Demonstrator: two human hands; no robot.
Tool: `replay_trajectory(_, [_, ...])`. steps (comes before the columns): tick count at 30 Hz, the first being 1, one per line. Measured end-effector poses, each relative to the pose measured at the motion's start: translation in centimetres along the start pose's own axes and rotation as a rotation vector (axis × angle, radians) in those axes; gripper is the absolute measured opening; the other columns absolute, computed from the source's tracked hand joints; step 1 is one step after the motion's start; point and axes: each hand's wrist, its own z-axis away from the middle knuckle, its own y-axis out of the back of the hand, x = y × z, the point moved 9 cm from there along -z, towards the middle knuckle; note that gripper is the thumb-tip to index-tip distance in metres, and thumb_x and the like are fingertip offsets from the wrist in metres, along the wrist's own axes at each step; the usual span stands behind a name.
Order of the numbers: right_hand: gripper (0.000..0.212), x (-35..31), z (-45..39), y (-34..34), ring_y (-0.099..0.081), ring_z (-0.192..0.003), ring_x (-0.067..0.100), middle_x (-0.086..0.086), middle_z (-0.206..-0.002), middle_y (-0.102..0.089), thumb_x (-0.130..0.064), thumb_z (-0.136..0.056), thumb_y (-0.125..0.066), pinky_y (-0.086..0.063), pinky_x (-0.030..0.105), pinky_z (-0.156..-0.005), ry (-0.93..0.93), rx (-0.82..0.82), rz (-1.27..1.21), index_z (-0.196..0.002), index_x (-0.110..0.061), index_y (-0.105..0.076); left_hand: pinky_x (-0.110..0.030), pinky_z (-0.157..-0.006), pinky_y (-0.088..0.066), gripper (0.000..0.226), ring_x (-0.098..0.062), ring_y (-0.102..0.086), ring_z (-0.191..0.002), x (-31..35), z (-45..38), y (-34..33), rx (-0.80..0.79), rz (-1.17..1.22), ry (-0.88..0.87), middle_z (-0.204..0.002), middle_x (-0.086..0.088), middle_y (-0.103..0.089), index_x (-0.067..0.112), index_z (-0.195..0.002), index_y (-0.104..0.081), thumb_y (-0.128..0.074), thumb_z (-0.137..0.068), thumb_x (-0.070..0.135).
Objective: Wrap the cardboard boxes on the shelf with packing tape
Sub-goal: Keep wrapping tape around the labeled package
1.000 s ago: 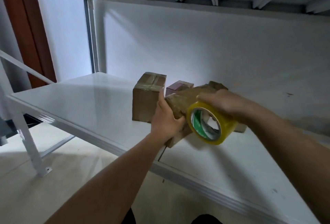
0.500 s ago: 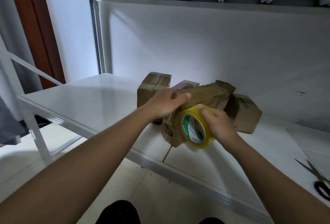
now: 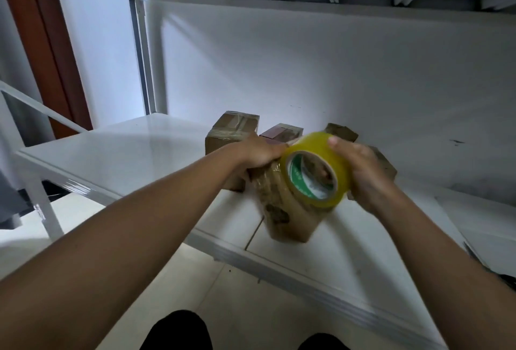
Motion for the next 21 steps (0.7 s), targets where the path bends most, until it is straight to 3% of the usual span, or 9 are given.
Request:
replay_trajectory(2, [0.035,-0.2,-0.3,0.4,-0.066,-0.053,0.011,0.001,-0.062,-0.071,-0.047,-0.063,-0.08,-0.052,0.018,-0.05,-0.017,-0.027,-0.03,-0.072,-0.014,-0.071,-0.038,-0.073,-0.057,0.052,-0.021,-0.067,-0.077,-2.2,0.7,-3.2,-0.188,0.237,0.107,-0.089,-0.006,-0.068,0.017,-0.103,-0.061,-0.052,-0.085,0.065])
replay_trajectory(4, [0.042,1.3,-0.1,0.2,-0.068,-0.058,0.012,0.001,-0.066,-0.072,-0.051,-0.056,-0.074,-0.053,0.02,-0.053,-0.063,-0.039,0.004,-0.079,-0.016,-0.072,-0.042,-0.075,-0.054,0.057,-0.023,-0.066,-0.08,-4.7,1.1,-6.1,-0.295,0.354,0.182,-0.09,-0.008,-0.066,0.016,-0.103,-0.058,-0.042,-0.087,0.068])
replay_trajectory(6, [0.046,3.8,0.2,-0.1,-0.069,-0.072,0.014,0.001,-0.08,-0.074,-0.054,-0.058,-0.067,-0.056,0.025,-0.066,-0.133,-0.004,0.0,-0.089,-0.021,-0.07,-0.04,-0.08,-0.05,0.057,-0.022,-0.063,-0.087,-7.6,1.0,-7.2,-0.294,0.342,0.268,-0.094,-0.006,-0.066,0.017,-0.105,-0.058,-0.034,-0.092,0.067])
replay_trajectory(7, [0.044,4.9,0.3,-0.4,-0.068,-0.079,0.015,0.001,-0.088,-0.073,-0.055,-0.06,-0.064,-0.055,0.029,-0.072,-0.167,0.009,-0.014,-0.09,-0.024,-0.069,-0.038,-0.083,-0.046,0.052,-0.02,-0.059,-0.086,-9.0,0.8,-6.8,-0.289,0.219,0.279,-0.092,-0.004,-0.062,0.017,-0.104,-0.056,-0.033,-0.094,0.062])
replay_trajectory(9, [0.041,6.6,0.6,-1.7,-0.07,-0.077,0.015,0.002,-0.085,-0.073,-0.058,-0.061,-0.061,-0.056,0.028,-0.07,-0.223,-0.041,-0.001,-0.082,-0.025,-0.073,-0.032,-0.079,-0.041,0.04,-0.015,-0.05,-0.079,-10.8,0.3,-5.7,-0.269,0.024,0.284,-0.084,-0.001,-0.053,0.018,-0.1,-0.051,-0.035,-0.097,0.054])
replay_trajectory(12, [0.06,7.6,0.6,-2.8,-0.07,-0.067,0.02,0.007,-0.07,-0.072,-0.073,-0.051,-0.058,-0.057,0.033,-0.07,-0.251,-0.075,0.034,-0.078,-0.021,-0.074,-0.025,-0.062,-0.039,0.038,-0.011,-0.046,-0.061,-10.8,-0.9,-5.0,-0.237,0.356,0.287,-0.066,0.001,-0.049,0.018,-0.079,-0.052,-0.038,-0.099,0.048])
replay_trajectory(14, [0.069,7.7,0.2,-2.7,-0.069,-0.063,0.017,0.007,-0.063,-0.07,-0.078,-0.05,-0.052,-0.055,0.029,-0.067,-0.233,-0.076,0.071,-0.081,-0.019,-0.07,-0.024,-0.058,-0.043,0.037,-0.011,-0.046,-0.053,-10.2,-1.5,-5.5,-0.244,0.437,0.305,-0.059,0.001,-0.048,0.017,-0.072,-0.051,-0.041,-0.099,0.04])
replay_trajectory(17, [0.072,7.6,0.1,-2.5,-0.068,-0.061,0.01,0.0,-0.061,-0.07,-0.08,-0.053,-0.04,-0.049,0.02,-0.063,-0.226,-0.089,0.17,-0.082,-0.021,-0.067,-0.023,-0.057,-0.045,0.028,-0.01,-0.045,-0.051,-10.2,-1.8,-7.4,-0.297,0.279,0.314,-0.057,0.0,-0.05,0.015,-0.072,-0.051,-0.042,-0.098,0.022])
replay_trajectory(21, [0.085,7.3,0.0,-2.5,-0.069,-0.075,0.024,0.005,-0.065,-0.069,-0.084,-0.051,-0.037,-0.052,0.033,-0.081,-0.204,-0.105,0.251,-0.084,-0.013,-0.069,-0.026,-0.063,-0.042,0.025,-0.013,-0.044,-0.06,-9.4,-2.7,-7.4,-0.217,0.036,0.172,-0.067,-0.004,-0.049,0.014,-0.079,-0.049,-0.036,-0.099,0.018])
